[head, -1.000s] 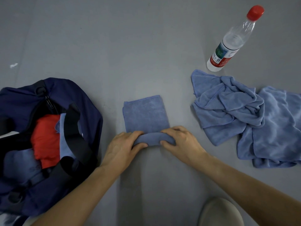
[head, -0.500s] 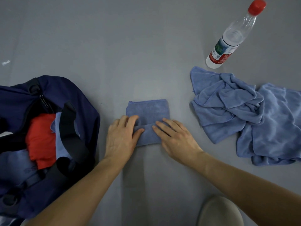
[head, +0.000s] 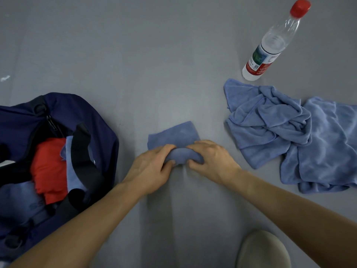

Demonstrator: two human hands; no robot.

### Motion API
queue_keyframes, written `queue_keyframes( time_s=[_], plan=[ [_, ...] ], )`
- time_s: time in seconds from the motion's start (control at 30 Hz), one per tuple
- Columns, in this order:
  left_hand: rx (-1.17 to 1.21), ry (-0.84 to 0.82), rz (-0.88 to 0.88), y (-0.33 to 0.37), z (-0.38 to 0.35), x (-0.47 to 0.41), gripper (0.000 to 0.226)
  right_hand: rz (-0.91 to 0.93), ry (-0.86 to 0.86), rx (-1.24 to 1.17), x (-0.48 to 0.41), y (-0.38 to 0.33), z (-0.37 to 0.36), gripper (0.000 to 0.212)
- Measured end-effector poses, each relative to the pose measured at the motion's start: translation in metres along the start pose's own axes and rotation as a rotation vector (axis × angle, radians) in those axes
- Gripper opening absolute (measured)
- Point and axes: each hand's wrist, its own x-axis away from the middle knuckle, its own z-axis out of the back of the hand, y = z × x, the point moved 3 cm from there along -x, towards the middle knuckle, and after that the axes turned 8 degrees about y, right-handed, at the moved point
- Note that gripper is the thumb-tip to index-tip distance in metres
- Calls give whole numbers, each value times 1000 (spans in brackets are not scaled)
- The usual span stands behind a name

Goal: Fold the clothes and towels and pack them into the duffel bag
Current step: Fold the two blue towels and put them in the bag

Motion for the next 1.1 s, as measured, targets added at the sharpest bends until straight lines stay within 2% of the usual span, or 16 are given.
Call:
queue_keyframes(
  time_s=[0.1, 0.17, 0.27, 0.4, 0.47, 0.6, 0.67, 0.7, 0.77, 0.8, 0.87, 0.97, 1.0, 1.1],
  plan=[
    [78, -192, 160, -7, -4, 2, 22, -123, -161, 28, -1, 2, 9, 34],
    [145, -211, 270, -9, -8, 4, 17, -189, -160, 29, 1, 3, 8, 38],
    [128, -124, 363, -9, -13, 0, 22, -195, -66, 41, -1, -2, 2, 42],
    [-56, 20, 467, -7, -11, -8, 46, -75, -4, 77, -5, -3, -6, 48],
    [-124, 100, 525, -6, -4, -8, 52, -23, -47, 72, -12, 0, -10, 53],
    [-31, 248, 731, -5, 5, 21, 61, -12, -186, 97, -25, -1, -14, 48],
    [138, 247, 922, 2, -3, 51, 67, -16, -218, 111, -25, -4, -14, 43],
    [373, 248, 1084, 8, -10, 63, 67, -27, -227, 110, -24, -4, -15, 40],
    [962, 236, 1355, 25, -30, 73, 53, -109, -240, 48, -17, -6, -18, 33],
    [1170, 232, 1386, 30, -33, 71, 45, -165, -248, -24, -13, -12, -19, 31],
    [1395, 231, 1303, 42, -25, 57, 43, -296, -279, -198, -1, -29, -19, 23],
    [1412, 370, 1166, 54, 21, 33, 44, -368, -234, -396, -1, -62, 6, 20],
    [1383, 404, 1128, 57, 43, 27, 41, -354, -211, -448, -7, -75, 25, 27],
    [1306, 438, 1024, 77, 118, 12, 35, -258, -221, -528, -31, -122, 96, 66]
  ],
)
